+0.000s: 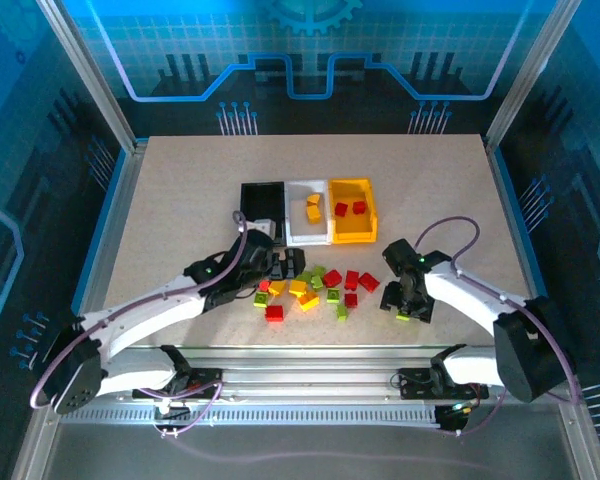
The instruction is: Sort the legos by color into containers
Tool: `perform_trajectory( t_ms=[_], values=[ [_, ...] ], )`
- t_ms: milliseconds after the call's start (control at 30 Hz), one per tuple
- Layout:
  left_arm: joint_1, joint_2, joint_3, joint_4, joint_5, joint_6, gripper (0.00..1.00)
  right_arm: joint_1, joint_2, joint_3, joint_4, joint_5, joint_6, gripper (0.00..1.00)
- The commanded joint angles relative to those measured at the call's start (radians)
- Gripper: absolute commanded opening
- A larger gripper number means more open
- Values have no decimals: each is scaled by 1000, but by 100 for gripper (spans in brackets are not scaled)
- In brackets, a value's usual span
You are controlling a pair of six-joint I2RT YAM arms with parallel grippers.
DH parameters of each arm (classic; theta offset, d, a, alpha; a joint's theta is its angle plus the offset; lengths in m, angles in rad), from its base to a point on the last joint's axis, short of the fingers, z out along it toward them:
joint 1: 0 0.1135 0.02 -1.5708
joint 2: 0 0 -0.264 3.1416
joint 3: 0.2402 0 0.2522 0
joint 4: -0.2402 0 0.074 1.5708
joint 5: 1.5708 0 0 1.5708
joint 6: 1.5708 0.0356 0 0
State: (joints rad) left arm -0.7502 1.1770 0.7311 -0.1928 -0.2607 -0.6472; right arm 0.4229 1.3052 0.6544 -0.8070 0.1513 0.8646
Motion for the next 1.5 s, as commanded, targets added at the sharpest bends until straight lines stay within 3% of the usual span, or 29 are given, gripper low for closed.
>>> perform_trajectory(
  t_ms=[0, 267, 433, 533, 633, 767, 1000, 1200, 1267, 1400, 1467],
  values=[
    [1, -65, -57, -21, -69, -41, 99, -21, 56, -9, 59, -17, 14, 67],
    [5, -150, -131, -82, -118, -76, 99, -20, 56, 51, 41, -45, -32, 37],
    [18, -216, -154, -147, -171, -89, 99, 58, -41, 187, 1, -40, -90, 31],
    [37, -260, -171, -194, -199, -114, 99, 150, -4, 347, 26, -47, -139, 31],
    [60, -298, -191, -224, -201, -142, 99, 275, 143, 552, 49, 11, -225, 32],
    [78, -334, -206, -252, -179, -161, 99, 353, 393, 822, 88, 38, -300, 33],
    [91, -402, -228, -302, -168, -161, 99, 366, 832, 1330, 59, 49, -389, 33],
    [101, -407, -249, -272, -127, -140, 99, 354, 1098, 1674, -44, 39, -377, 37],
    [111, -387, -252, -250, -108, -128, 99, 347, 1145, 1734, -65, 41, -364, 43],
    [147, -319, -246, -187, -55, -79, 99, 339, 1161, 1759, -16, 2, -370, 68],
    [166, -273, -233, -154, -24, -56, 99, 338, 1145, 1770, -1, -10, -371, 72]
  ],
)
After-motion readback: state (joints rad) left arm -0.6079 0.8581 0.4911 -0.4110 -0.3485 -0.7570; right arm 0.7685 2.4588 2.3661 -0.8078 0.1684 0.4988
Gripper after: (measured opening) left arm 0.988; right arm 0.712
